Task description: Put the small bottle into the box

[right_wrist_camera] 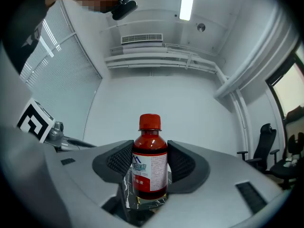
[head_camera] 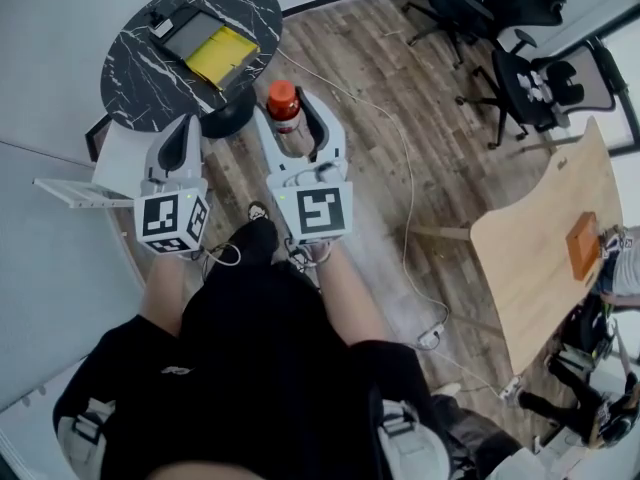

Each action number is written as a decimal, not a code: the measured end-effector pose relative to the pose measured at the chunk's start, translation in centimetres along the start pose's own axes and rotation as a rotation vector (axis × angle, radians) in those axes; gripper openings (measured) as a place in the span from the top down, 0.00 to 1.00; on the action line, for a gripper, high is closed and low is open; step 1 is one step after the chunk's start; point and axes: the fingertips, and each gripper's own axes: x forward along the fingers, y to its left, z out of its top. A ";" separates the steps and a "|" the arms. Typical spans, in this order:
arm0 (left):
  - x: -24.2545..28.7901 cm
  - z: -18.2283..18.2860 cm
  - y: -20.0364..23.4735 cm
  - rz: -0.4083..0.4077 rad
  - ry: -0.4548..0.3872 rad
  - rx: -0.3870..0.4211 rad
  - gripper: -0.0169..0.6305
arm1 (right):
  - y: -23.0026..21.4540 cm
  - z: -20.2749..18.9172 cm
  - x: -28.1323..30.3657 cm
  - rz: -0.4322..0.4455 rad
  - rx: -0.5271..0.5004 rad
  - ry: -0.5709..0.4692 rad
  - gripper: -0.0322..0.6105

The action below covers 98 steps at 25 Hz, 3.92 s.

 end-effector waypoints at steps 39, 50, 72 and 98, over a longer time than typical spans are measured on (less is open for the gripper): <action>25.8 -9.0 21.4 0.030 0.177 -0.109 0.97 | -4.6 -10.7 30.1 0.192 -0.120 0.226 0.62; 27.6 -13.3 28.2 0.299 0.266 -0.190 0.97 | -1.6 -17.8 39.7 0.586 -0.197 0.341 0.62; 27.3 -27.6 27.5 0.661 0.525 -0.487 0.97 | 5.4 -38.5 43.7 1.364 -0.664 0.669 0.62; 24.5 -34.2 25.3 0.771 0.610 -0.679 0.97 | 8.9 -52.3 38.8 1.691 -0.946 0.872 0.62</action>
